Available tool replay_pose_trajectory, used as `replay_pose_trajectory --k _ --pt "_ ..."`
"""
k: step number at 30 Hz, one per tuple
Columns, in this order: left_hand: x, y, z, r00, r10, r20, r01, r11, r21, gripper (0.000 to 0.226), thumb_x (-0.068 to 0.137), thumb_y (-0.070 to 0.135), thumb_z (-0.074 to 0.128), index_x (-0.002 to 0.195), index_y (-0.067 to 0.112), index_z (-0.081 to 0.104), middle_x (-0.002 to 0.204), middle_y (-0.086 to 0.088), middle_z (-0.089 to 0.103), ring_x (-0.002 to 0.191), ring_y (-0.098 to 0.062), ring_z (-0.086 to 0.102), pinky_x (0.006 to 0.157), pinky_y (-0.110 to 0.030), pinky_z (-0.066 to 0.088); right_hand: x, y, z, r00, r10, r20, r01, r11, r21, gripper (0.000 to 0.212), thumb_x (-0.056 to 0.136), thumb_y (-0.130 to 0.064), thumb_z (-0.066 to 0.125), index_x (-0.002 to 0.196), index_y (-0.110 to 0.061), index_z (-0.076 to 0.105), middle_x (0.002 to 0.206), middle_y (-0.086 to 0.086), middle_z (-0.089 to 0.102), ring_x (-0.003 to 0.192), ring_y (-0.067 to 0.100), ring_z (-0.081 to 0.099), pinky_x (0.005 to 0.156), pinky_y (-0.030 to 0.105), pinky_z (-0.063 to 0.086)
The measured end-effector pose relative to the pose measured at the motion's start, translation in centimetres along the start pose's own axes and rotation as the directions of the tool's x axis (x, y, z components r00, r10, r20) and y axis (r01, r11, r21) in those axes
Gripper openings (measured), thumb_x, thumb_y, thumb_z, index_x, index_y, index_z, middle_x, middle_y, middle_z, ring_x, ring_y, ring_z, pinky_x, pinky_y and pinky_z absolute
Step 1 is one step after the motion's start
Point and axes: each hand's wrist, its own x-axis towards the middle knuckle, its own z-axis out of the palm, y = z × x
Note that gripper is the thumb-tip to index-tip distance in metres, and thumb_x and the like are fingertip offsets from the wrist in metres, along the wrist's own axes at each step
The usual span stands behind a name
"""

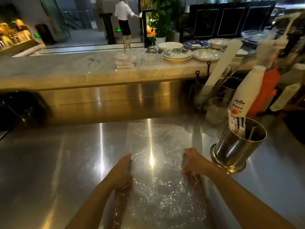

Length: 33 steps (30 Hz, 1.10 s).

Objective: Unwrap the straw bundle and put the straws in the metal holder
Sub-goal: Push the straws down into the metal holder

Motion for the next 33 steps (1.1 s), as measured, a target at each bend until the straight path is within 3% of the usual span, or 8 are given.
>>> replay_pose_trajectory --k 2,7,12,15,20,27,30,33 --pt "0.1 -0.5 0.8 0.999 0.025 -0.039 -0.021 0.996 0.087 0.046 0.080 -0.006 0.048 0.094 0.037 0.044 0.103 0.016 0.043 0.100 -0.018 0.045 0.070 -0.006 0.039 0.3 0.4 0.4 1.000 0.011 0.021 -0.010 0.999 -0.040 0.072 0.062 -0.017 0.079 0.121 -0.004 0.039 0.114 0.000 0.030 0.107 0.026 0.049 0.091 0.030 0.047" --pt "0.4 -1.0 1.7 0.989 -0.088 -0.117 0.125 0.924 0.362 0.033 0.088 0.022 0.044 0.120 0.023 0.043 0.152 -0.007 0.010 0.109 -0.030 0.054 0.079 -0.034 0.042 -0.3 1.2 0.1 0.999 0.049 -0.007 -0.049 0.993 -0.107 0.077 0.067 -0.043 0.073 0.128 -0.016 0.034 0.128 0.003 0.022 0.099 0.021 0.047 0.089 0.028 0.045" --pt "0.3 -0.7 1.7 0.964 -0.089 -0.250 0.207 0.842 0.498 0.036 0.087 0.042 0.042 0.118 0.026 0.048 0.142 -0.006 0.034 0.117 -0.026 0.047 0.094 -0.044 0.037 -1.7 1.1 -0.7 0.999 0.036 -0.038 -0.042 0.980 -0.192 0.055 0.078 -0.040 0.063 0.122 -0.015 0.041 0.134 0.005 0.026 0.095 0.024 0.056 0.086 0.034 0.050" --pt "0.6 0.3 1.2 0.951 -0.074 -0.299 0.229 0.818 0.527 0.039 0.086 0.046 0.043 0.118 0.024 0.050 0.132 -0.003 0.048 0.114 -0.023 0.050 0.094 -0.042 0.035 -2.6 0.3 -2.1 0.998 -0.002 -0.059 -0.009 0.982 -0.189 0.050 0.082 -0.033 0.061 0.124 -0.013 0.043 0.145 0.006 0.019 0.110 0.026 0.052 0.090 0.033 0.047" --pt "1.7 5.3 0.7 0.970 0.078 -0.232 0.006 0.939 0.343 0.039 0.090 0.043 0.049 0.122 0.021 0.048 0.124 -0.002 0.060 0.108 -0.022 0.058 0.090 -0.034 0.045 -4.5 -2.6 -6.0 0.989 -0.115 -0.094 0.104 0.988 -0.114 0.056 0.085 -0.034 0.059 0.134 -0.020 0.037 0.142 0.003 0.035 0.109 0.018 0.052 0.091 0.029 0.044" --pt "2.8 15.5 2.3 0.895 0.382 -0.229 -0.321 0.910 0.263 0.032 0.089 0.041 0.052 0.114 0.023 0.055 0.109 0.000 0.068 0.095 -0.019 0.063 0.079 -0.031 0.047 -7.7 -3.7 -12.1 0.938 -0.210 -0.275 0.187 0.976 -0.108 0.037 0.086 -0.029 0.057 0.121 -0.022 0.050 0.109 -0.001 0.059 0.091 0.013 0.058 0.077 0.026 0.050" --pt "3.3 19.5 3.2 0.835 0.493 -0.243 -0.434 0.863 0.259 0.026 0.089 0.038 0.052 0.107 0.022 0.060 0.101 0.000 0.070 0.090 -0.020 0.063 0.076 -0.030 0.047 -8.8 -2.8 -14.2 0.852 -0.239 -0.466 0.184 0.970 -0.161 0.021 0.088 -0.024 0.053 0.108 -0.019 0.057 0.097 -0.003 0.061 0.085 0.011 0.057 0.077 0.028 0.050" --pt "3.6 22.8 4.6 0.761 0.601 -0.245 -0.558 0.799 0.226 0.020 0.089 0.032 0.052 0.101 0.020 0.061 0.094 -0.002 0.069 0.084 -0.021 0.061 0.070 -0.031 0.046 -9.6 -1.1 -15.2 0.692 -0.225 -0.686 0.171 0.974 -0.147 0.015 0.086 -0.021 0.056 0.097 -0.014 0.061 0.094 -0.002 0.060 0.084 0.009 0.052 0.080 0.029 0.045"
